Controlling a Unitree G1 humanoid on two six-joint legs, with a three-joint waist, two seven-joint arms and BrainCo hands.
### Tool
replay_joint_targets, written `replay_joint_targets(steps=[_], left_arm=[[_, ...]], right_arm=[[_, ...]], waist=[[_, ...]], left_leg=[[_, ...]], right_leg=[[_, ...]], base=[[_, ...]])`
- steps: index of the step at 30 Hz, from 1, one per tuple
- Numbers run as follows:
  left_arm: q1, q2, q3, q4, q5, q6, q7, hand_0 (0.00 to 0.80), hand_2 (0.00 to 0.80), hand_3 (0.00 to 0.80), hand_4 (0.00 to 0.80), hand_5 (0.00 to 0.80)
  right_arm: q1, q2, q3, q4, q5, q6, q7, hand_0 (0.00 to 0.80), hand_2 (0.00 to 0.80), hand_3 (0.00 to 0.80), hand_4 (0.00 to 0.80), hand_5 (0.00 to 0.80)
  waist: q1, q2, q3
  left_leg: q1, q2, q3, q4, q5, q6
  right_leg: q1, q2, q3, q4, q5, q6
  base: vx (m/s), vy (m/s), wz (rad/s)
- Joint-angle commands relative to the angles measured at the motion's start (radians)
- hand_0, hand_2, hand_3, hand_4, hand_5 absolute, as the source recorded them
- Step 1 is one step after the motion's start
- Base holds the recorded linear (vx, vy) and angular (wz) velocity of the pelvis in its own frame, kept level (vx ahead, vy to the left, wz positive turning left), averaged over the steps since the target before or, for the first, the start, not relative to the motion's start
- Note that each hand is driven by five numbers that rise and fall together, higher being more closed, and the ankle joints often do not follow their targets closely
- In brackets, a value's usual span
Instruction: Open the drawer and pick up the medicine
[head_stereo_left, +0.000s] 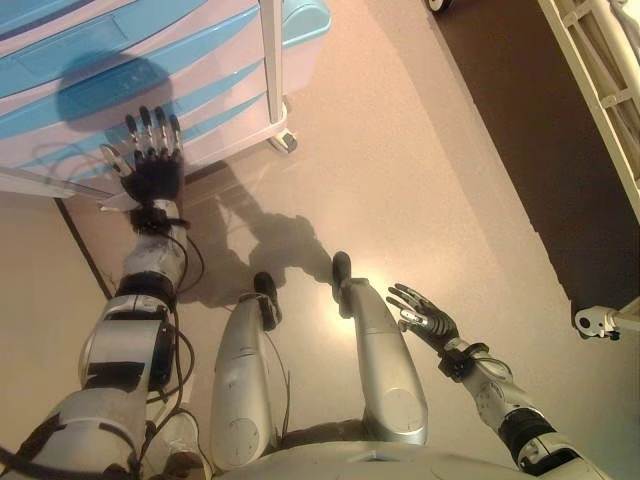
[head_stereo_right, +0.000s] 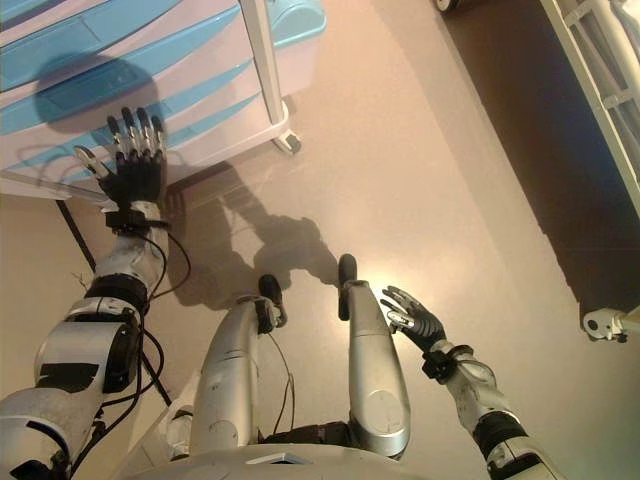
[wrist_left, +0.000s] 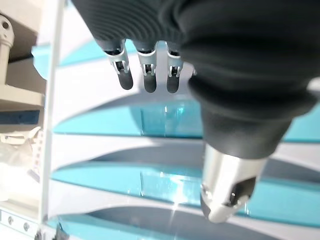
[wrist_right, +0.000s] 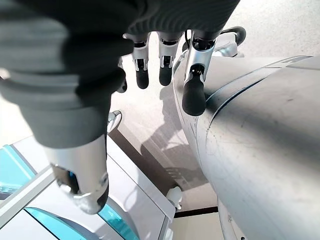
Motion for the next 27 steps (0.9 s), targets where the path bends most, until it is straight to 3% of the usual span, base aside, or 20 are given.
replay_joint_targets(steps=[1,14,20,27], left_arm=[[-0.052,0.060,0.036,-0.003,-0.008,-0.028,-0.008,0.000,0.000,0.000,0.000,0.000],[-0.157,0.105,0.017,0.016,-0.008,-0.071,0.095,0.000,0.000,0.000,0.000,0.000],[-0.204,0.125,0.026,-0.009,-0.008,-0.135,0.024,0.000,0.000,0.000,0.000,0.000],[-0.223,0.123,0.017,-0.119,-0.008,-0.248,-0.099,0.000,0.000,0.000,0.000,0.000]], right_arm=[[0.098,0.003,0.142,-0.022,-0.015,0.054,0.026,0.000,0.000,0.000,0.000,0.000],[0.080,-0.009,0.139,0.031,-0.024,0.024,0.058,0.000,0.000,0.000,0.000,0.000],[0.082,-0.020,0.138,0.050,-0.016,-0.001,0.079,0.000,0.000,0.000,0.000,0.000],[0.087,-0.028,0.130,0.057,-0.013,-0.011,0.095,0.000,0.000,0.000,0.000,0.000]], waist=[[-0.001,0.002,-0.023],[-0.010,0.009,-0.023],[-0.015,0.011,-0.023],[-0.009,0.019,-0.023]], left_leg=[[0.035,-0.044,0.036,-0.149,-0.032,0.014],[0.009,-0.041,0.045,-0.138,-0.038,0.013],[0.001,-0.040,0.043,-0.136,-0.040,0.009],[0.011,-0.044,0.039,-0.147,-0.036,0.002]], right_leg=[[-0.044,0.042,-0.007,0.063,-0.019,0.023],[-0.072,0.037,0.001,0.059,-0.015,0.022],[-0.078,0.037,0.006,0.044,-0.016,0.017],[-0.064,0.035,0.005,0.031,-0.029,0.009]], base=[[-0.012,0.051,-0.04],[-0.003,0.029,0.00],[0.002,0.009,-0.04],[0.000,0.000,0.00]])
